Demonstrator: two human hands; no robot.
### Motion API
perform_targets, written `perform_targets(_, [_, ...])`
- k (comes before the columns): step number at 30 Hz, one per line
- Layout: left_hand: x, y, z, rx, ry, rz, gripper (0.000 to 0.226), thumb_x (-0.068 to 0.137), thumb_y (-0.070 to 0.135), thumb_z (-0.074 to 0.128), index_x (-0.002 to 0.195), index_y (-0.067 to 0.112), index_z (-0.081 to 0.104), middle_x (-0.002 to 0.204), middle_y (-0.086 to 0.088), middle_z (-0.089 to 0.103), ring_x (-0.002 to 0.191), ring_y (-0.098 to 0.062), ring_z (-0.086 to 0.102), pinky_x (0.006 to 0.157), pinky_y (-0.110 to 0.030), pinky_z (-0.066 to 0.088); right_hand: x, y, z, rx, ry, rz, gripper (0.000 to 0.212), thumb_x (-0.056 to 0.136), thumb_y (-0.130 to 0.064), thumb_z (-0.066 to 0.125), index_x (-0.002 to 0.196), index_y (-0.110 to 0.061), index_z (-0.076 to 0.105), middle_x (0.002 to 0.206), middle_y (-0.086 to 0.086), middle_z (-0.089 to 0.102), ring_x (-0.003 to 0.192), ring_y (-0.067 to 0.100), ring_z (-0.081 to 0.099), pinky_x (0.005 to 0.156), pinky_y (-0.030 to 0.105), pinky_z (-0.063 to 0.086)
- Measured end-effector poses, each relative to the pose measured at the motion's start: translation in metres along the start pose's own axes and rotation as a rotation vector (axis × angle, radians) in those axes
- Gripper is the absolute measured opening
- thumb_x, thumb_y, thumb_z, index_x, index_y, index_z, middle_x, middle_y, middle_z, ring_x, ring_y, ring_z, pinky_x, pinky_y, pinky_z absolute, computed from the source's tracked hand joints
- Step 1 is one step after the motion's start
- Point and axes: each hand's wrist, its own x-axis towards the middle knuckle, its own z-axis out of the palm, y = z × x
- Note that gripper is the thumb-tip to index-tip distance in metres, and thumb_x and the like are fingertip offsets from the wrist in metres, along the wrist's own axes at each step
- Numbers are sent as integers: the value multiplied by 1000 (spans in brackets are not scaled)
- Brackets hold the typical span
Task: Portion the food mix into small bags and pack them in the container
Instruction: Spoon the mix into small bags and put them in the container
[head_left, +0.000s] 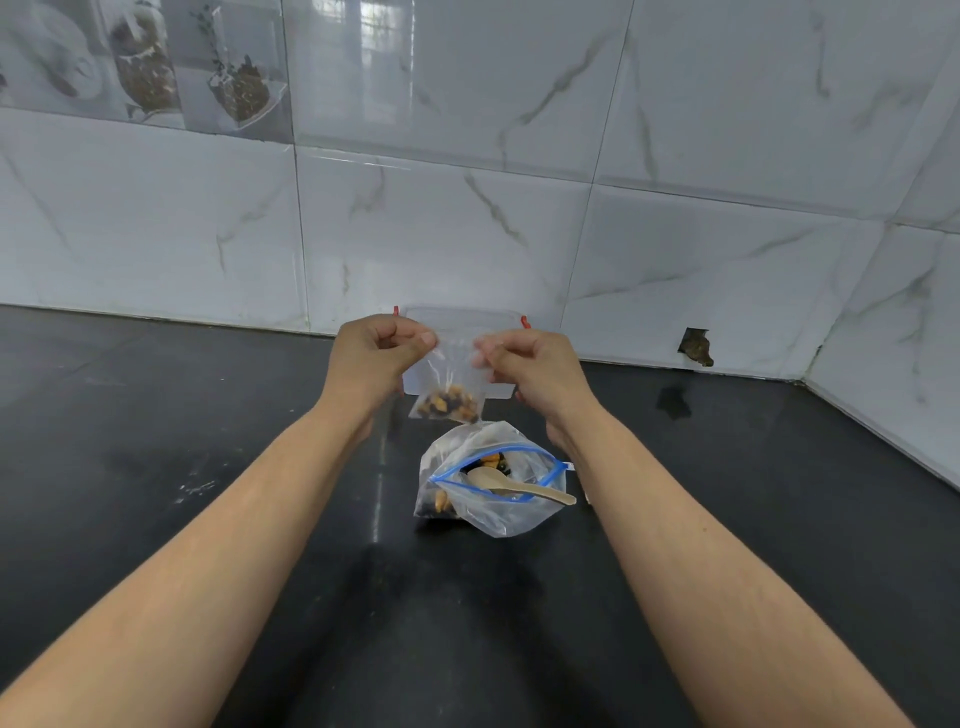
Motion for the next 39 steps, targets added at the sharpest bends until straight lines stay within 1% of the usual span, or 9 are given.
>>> perform_targets(2, [17, -9, -1, 33, 34, 10, 6, 85, 12, 69, 89, 8, 70, 77, 0, 65, 55, 13, 54, 47, -4, 39, 17, 3, 5, -49, 7, 6, 16, 90, -12, 63, 103, -4, 70, 88, 4, 70, 72, 11, 61, 67, 11, 50])
perform_targets(5, [40, -29, 0, 107, 49, -30, 5, 84, 11, 69, 87, 8, 70, 78, -3, 66, 53, 10, 57, 46, -6, 40, 44, 11, 13, -176, -3, 77, 9, 89, -11, 65, 97, -9, 70, 93, 8, 71, 68, 11, 61, 53, 13, 42])
perform_targets(8, [54, -53, 6, 136, 81, -93, 6, 83, 11, 71, 84, 10, 65, 78, -9, 67, 58, -5, 64, 39, -11, 40, 72, 26, 17, -283, -24, 129, 15, 88, -6, 65, 78, -18, 67, 94, 11, 71, 77, 17, 67, 63, 22, 47])
perform_targets(13, [75, -84, 12, 209, 92, -103, 16, 82, 15, 73, 74, 17, 59, 75, -7, 68, 62, -12, 65, 38, -14, 40, 107, 46, 17, -397, -57, 185, 11, 86, -1, 64, 85, -10, 71, 90, 12, 72, 77, 17, 68, 75, 29, 54])
perform_targets(19, [93, -102, 17, 299, 100, -85, 18, 79, 19, 75, 68, 21, 61, 67, 2, 63, 63, -13, 59, 55, -25, 43, 128, 52, 21, -638, -78, 124, 13, 81, -5, 68, 74, -16, 68, 84, 6, 74, 66, 11, 69, 66, 21, 51])
perform_targets(22, [98, -107, 17, 330, 111, -93, 15, 78, 20, 76, 70, 20, 63, 67, 4, 62, 62, -12, 56, 61, -29, 49, 131, 56, 25, -753, -59, 76, 6, 81, -7, 68, 83, -12, 70, 78, 8, 73, 63, 11, 69, 73, 29, 57])
perform_targets(26, [101, -109, 17, 356, 142, -107, 12, 77, 22, 76, 74, 18, 66, 68, 5, 62, 65, -11, 56, 71, -38, 54, 130, 61, 31, -812, -4, -23, 15, 83, -15, 70, 95, -9, 62, 89, 11, 71, 81, 23, 69, 77, 38, 58])
perform_targets(35, [92, -97, 14, 388, 208, -69, 29, 71, 26, 81, 90, 14, 63, 89, 4, 61, 83, -16, 59, 77, -44, 55, 120, 57, 19, -912, 6, -63, 16, 84, -19, 67, 83, -18, 52, 78, 3, 66, 74, 19, 64, 85, 30, 48])
perform_targets(39, [75, -80, 13, 368, 207, -11, 19, 76, 21, 76, 88, 14, 63, 87, 4, 62, 84, -12, 57, 73, -31, 50, 102, 52, -1, -877, 64, -58, 12, 81, -17, 68, 80, -20, 57, 77, 1, 67, 77, 19, 67, 72, 28, 53])
